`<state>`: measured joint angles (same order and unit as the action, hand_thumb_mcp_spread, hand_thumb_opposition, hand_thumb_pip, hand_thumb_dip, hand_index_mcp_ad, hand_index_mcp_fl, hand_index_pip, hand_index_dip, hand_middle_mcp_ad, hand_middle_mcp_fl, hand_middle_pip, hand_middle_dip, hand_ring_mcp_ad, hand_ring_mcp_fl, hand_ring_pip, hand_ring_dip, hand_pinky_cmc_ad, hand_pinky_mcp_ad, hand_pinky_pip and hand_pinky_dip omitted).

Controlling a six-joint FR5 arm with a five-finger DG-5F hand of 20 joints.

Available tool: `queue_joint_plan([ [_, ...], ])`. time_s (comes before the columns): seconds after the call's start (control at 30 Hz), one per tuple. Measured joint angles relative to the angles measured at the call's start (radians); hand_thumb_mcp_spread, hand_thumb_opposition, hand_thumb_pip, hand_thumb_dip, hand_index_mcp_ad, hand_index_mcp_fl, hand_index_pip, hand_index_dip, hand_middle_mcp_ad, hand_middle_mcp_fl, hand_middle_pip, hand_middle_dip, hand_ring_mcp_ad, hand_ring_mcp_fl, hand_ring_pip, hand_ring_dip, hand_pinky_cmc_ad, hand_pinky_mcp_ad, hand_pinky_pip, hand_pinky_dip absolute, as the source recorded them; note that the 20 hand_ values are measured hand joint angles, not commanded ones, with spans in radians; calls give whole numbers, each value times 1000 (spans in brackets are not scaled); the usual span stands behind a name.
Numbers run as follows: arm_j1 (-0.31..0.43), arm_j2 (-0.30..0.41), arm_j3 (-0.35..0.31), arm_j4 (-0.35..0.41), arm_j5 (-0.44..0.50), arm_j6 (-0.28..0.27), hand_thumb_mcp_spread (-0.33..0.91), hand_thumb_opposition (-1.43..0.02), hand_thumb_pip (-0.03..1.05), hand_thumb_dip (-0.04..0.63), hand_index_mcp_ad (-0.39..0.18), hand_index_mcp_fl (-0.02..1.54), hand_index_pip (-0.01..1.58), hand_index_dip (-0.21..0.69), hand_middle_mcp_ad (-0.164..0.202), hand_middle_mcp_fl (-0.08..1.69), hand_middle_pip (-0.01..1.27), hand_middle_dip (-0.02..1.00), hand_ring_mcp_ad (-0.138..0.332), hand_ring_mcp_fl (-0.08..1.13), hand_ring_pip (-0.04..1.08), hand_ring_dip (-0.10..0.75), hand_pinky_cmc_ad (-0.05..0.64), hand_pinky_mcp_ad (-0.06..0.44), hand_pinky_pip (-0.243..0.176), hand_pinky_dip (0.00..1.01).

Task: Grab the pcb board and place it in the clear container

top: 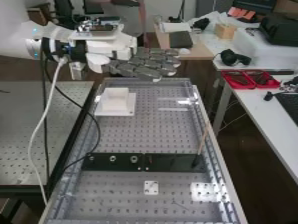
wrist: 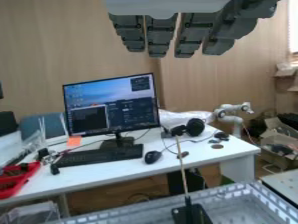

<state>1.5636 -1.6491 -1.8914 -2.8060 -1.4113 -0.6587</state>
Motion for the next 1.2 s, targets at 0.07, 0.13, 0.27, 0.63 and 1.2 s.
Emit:
queue_joint_plan([
  [0.07,0,-15,-20,25,19,8,0,0,-7,7,10,7,10,12,16,9,7,24,47,10,16,12,44,52,19,16],
  [0.13,1,-33,-35,43,41,16,10,-23,16,0,3,7,10,12,5,9,7,24,37,0,17,12,47,44,19,16],
  [0.27,1,-79,-59,68,89,24,239,-278,293,51,-14,9,33,19,-14,12,56,24,37,3,26,10,44,66,2,33],
  [0.63,-16,-198,-91,168,158,10,449,-698,332,161,-79,75,101,187,-42,9,106,65,37,-2,75,10,216,201,-44,106],
  [1.2,-76,-326,-97,311,181,5,557,-785,391,236,-84,99,890,286,-42,10,133,101,49,-2,103,10,265,215,-42,138],
])
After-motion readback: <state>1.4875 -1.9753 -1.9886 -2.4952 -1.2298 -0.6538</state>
